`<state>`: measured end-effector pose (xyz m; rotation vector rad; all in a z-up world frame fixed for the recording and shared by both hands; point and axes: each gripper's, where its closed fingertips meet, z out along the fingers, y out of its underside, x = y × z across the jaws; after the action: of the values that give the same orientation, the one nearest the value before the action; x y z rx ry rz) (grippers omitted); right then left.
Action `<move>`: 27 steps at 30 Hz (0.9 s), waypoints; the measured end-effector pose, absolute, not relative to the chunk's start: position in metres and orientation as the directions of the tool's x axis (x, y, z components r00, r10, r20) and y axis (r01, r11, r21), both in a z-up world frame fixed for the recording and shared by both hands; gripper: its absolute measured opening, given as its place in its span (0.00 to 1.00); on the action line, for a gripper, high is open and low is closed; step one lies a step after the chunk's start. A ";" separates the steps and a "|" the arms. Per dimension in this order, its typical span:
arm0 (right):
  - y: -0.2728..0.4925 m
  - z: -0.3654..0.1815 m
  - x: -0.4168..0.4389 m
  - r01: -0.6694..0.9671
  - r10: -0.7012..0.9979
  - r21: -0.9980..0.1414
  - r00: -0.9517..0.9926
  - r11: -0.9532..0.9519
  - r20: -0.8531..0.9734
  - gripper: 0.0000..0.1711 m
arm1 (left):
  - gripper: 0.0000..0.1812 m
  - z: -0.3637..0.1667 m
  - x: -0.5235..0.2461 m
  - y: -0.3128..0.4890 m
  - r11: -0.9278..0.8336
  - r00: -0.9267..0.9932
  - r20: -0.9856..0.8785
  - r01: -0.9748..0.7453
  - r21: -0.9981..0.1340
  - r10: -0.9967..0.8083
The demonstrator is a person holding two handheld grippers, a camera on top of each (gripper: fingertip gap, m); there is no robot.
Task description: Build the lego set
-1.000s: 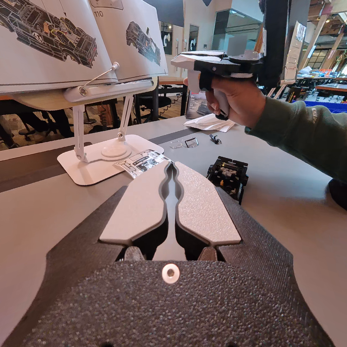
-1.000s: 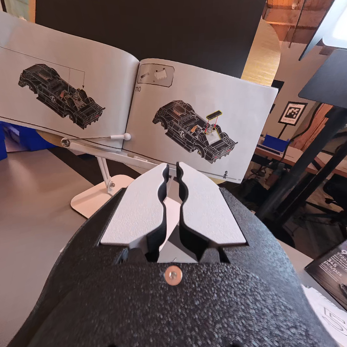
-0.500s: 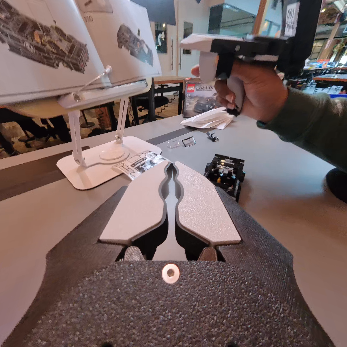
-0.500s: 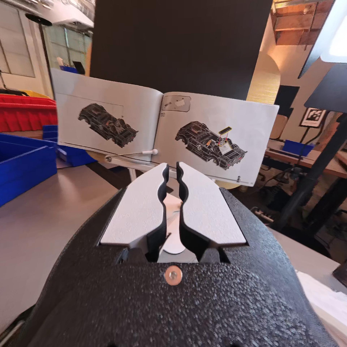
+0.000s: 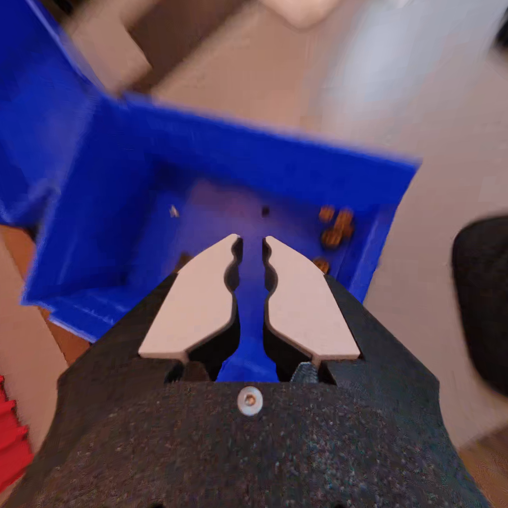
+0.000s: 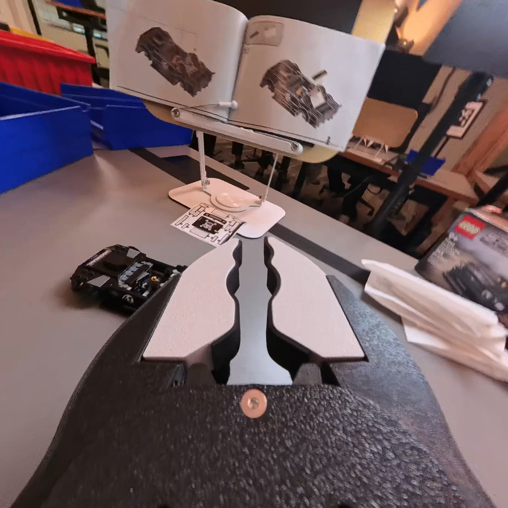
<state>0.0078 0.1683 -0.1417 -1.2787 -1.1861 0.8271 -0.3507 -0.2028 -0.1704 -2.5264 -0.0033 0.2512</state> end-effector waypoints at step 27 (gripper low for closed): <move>0.161 -0.173 0.005 0.191 0.958 -0.979 0.262 0.065 0.115 0.07 | 0.05 -0.284 -0.403 -0.243 -0.971 0.984 -0.005 -0.172 0.165 -0.176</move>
<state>0.0050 0.1610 -0.1733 -1.3885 -1.1704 0.8464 -0.4026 -0.2425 -0.2844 -3.2930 0.2907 0.0316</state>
